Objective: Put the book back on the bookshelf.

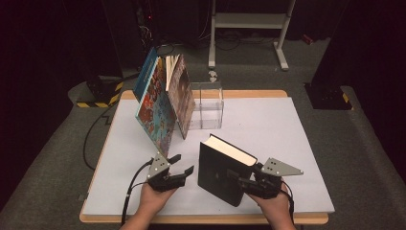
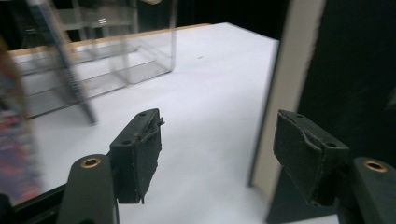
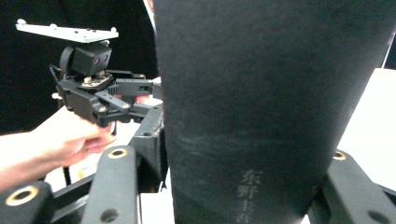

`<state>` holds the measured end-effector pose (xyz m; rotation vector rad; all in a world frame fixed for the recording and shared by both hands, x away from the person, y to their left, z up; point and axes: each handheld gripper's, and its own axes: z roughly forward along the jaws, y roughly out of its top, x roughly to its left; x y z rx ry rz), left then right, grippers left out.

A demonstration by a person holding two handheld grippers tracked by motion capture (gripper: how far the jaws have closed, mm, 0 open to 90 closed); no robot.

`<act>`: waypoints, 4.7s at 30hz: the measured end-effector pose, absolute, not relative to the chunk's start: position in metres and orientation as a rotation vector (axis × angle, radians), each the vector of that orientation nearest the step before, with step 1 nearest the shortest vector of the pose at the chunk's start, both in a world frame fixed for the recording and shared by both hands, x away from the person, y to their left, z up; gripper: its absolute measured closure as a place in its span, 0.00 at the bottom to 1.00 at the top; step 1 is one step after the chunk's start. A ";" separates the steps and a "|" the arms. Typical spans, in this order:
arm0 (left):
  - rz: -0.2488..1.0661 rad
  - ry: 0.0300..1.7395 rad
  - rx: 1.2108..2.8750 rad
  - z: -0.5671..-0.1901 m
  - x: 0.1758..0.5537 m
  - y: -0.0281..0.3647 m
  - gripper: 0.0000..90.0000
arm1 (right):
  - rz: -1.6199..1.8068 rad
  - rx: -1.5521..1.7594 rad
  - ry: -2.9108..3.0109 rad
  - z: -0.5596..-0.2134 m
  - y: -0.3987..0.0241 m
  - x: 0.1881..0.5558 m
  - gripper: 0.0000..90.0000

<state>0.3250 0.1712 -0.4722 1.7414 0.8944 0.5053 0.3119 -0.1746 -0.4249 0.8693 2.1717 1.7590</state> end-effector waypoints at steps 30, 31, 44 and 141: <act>0.547 1.109 1.756 -0.496 0.339 0.233 0.33 | 1.575 1.027 1.928 -0.420 -0.190 0.330 0.58; 0.547 1.109 1.756 -0.496 0.339 0.233 0.33 | 1.575 1.027 1.928 -0.420 -0.190 0.330 0.58; 0.548 1.131 1.731 -0.495 0.340 0.239 0.34 | 1.391 0.996 2.050 -0.394 -0.174 0.330 0.60; 0.463 1.091 1.719 -0.497 0.339 0.243 0.32 | 1.345 1.276 1.842 -0.400 -0.036 0.511 0.50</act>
